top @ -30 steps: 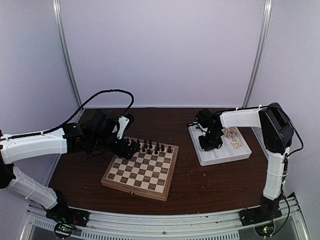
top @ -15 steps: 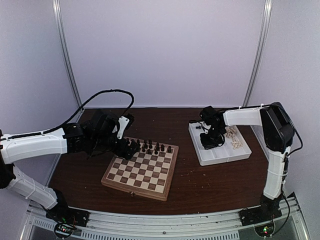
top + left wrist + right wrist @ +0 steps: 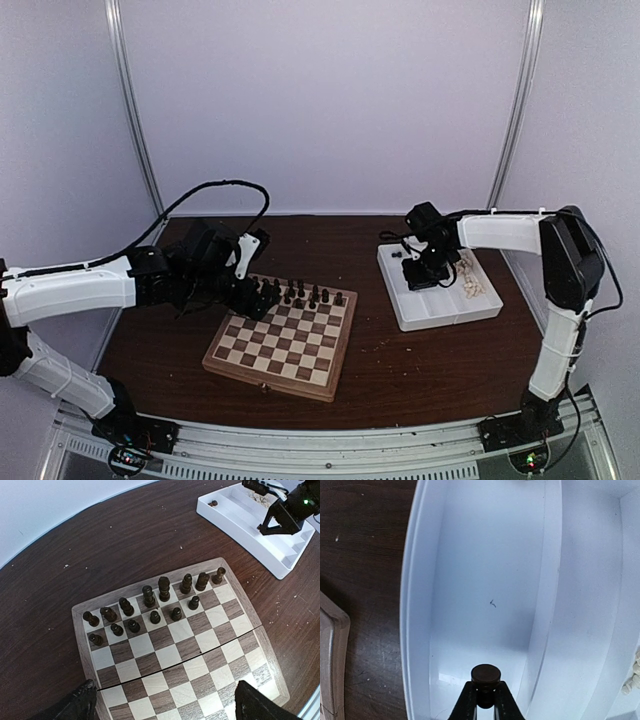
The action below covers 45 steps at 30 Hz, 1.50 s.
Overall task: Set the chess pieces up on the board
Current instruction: Pick up the chess piece from the storage box, then place the chess piece on the chessboard.
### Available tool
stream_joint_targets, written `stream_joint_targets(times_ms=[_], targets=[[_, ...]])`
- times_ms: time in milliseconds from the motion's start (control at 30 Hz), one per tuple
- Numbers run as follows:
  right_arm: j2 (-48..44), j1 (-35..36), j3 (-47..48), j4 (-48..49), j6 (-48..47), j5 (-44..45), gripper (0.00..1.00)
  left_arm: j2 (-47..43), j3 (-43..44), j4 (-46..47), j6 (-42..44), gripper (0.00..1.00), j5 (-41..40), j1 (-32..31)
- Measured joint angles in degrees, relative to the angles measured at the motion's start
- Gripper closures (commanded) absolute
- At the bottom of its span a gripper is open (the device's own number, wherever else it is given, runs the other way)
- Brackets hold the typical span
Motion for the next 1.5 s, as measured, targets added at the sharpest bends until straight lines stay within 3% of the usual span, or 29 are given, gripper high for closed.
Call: stream_joint_targets(times_ms=[367,800,1067,1300,1500], targets=[[-14.4,0.6,-10.7,8.9,-5.1,-12.8,0.90,1.2,1.0,0.2,0.0,0.04,1.4,0.0],[-16.3,11.3,-14.7,20.8,-5.4,-25.2,0.89,1.3,1.1,1.8,-1.3,0.03,5.1,0.0],[-16.3,18.9,-18.7,31.9,-3.7,-25.7,0.89,4.9,7.5,0.2,-18.2,0.05,11.4,0.7],[-16.7,22.0,-18.9,37.9,-3.5,-24.7,0.89,5.7,6.3,6.9,-33.7,0.21,23.8,3.3],[-17.0,23.9,-18.9,41.2,-3.5,-23.8,0.89,9.0,6.1,12.0,-41.5,0.31,31.9,3.8]])
